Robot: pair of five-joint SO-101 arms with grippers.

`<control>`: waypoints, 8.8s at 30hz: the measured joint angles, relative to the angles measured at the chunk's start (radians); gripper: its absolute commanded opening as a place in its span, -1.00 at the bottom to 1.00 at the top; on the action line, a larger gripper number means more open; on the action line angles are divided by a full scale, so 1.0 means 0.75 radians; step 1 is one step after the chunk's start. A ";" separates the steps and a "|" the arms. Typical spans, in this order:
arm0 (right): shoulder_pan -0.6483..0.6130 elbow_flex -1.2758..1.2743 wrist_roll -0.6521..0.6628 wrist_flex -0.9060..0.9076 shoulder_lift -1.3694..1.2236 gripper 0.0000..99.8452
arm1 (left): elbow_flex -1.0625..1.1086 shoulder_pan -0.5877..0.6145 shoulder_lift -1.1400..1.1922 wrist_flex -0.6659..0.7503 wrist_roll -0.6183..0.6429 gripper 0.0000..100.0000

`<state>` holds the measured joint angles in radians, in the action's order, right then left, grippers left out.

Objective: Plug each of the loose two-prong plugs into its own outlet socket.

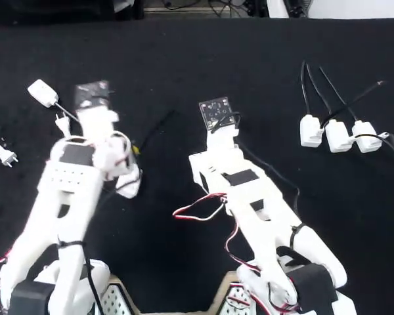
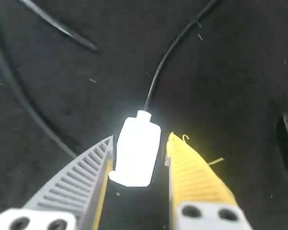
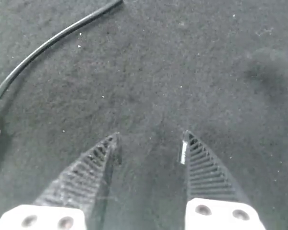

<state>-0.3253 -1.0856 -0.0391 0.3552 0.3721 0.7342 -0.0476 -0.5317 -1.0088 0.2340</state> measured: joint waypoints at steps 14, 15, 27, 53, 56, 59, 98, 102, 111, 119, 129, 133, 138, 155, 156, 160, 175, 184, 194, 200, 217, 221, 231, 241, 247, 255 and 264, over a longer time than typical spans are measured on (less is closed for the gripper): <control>0.000 0.000 0.000 0.000 0.000 -0.61 | -0.049 0.174 0.000 -0.338 -0.589 -0.64; 0.000 0.000 0.000 0.000 0.000 -0.61 | 0.002 0.158 0.000 -0.301 -0.595 -0.64; 0.000 0.000 0.000 0.000 0.000 -0.61 | 0.307 0.235 0.000 0.241 -0.606 -0.64; 0.000 0.000 0.000 0.000 0.000 -0.61 | 0.364 -0.184 0.027 0.031 -0.604 -0.64; 0.000 0.000 0.000 0.000 0.000 -0.61 | 0.364 -0.323 -0.051 0.020 -0.604 -0.64; 0.000 0.000 0.000 0.000 0.000 -0.61 | 0.340 -0.352 -0.129 0.006 -0.604 -0.64; 0.000 0.000 0.000 0.000 0.000 -0.61 | -0.110 0.080 0.475 -0.192 -0.313 -0.64; 0.000 0.000 0.000 0.000 0.000 -0.61 | -0.113 0.127 0.280 -0.207 -0.393 -0.63; 0.000 0.000 0.000 0.000 0.000 -0.61 | 0.061 0.135 0.123 -0.423 -1.009 -0.64; 0.000 0.000 0.000 0.000 0.000 -0.61 | 0.170 0.055 0.137 -0.364 -1.092 -0.64; 0.000 0.000 0.000 0.000 0.000 -0.61 | 0.170 -0.321 0.137 -0.096 -0.604 -0.63; 0.000 0.000 0.000 0.000 0.000 -0.61 | 0.170 -0.423 0.137 -0.053 -0.507 -0.63; 0.000 0.000 0.000 0.000 0.000 -0.61 | 0.147 -0.393 0.137 -0.121 -0.495 -0.63; 0.000 0.000 0.000 0.000 0.000 -0.61 | 0.174 0.094 0.295 0.141 -0.571 -0.64; 0.000 0.000 0.000 0.000 0.000 -0.61 | 0.174 0.072 0.295 0.108 -0.579 -0.64; 0.000 0.000 0.000 0.000 0.000 -0.61 | 0.174 -0.027 0.291 -0.012 -0.587 -0.64; -0.012 0.000 0.000 0.000 0.000 -0.61 | 0.211 -0.129 0.023 -0.131 -0.591 -0.64; -0.012 0.000 0.000 0.000 0.000 -0.61 | 0.303 -0.010 0.053 0.123 -0.604 -0.64; -0.012 0.000 0.000 0.000 0.000 -0.61 | 0.313 -0.127 0.149 0.194 -0.585 -0.64; -0.012 0.000 0.000 0.000 0.000 -0.61 | 0.313 -0.286 0.149 0.065 -0.532 -0.64; -0.012 0.000 0.000 0.000 0.000 -0.61 | 0.245 0.063 0.158 0.307 -0.524 -0.64; -0.012 0.000 0.000 0.000 0.000 -0.61 | 0.387 0.061 0.158 0.426 -0.526 -0.64; -0.012 0.000 0.000 0.000 0.000 -0.61 | 0.479 0.293 0.129 0.276 -0.773 -0.64; -0.012 0.000 0.000 0.000 0.000 -0.61 | 0.401 0.399 0.145 -0.106 -0.820 -0.64; -0.012 0.000 0.000 0.000 0.000 -0.61 | 0.182 0.495 0.047 -0.266 -0.820 -0.63; -0.012 0.000 0.000 0.000 0.000 -0.61 | -0.321 0.724 -0.061 -0.477 -0.820 -0.63; -0.012 0.000 0.000 0.000 0.000 -0.61 | -0.691 1.060 0.546 -0.323 -0.820 -0.63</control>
<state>-0.3345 -1.0856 -0.0391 0.3552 0.3721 0.2156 0.7472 -0.1220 -1.2513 -0.3813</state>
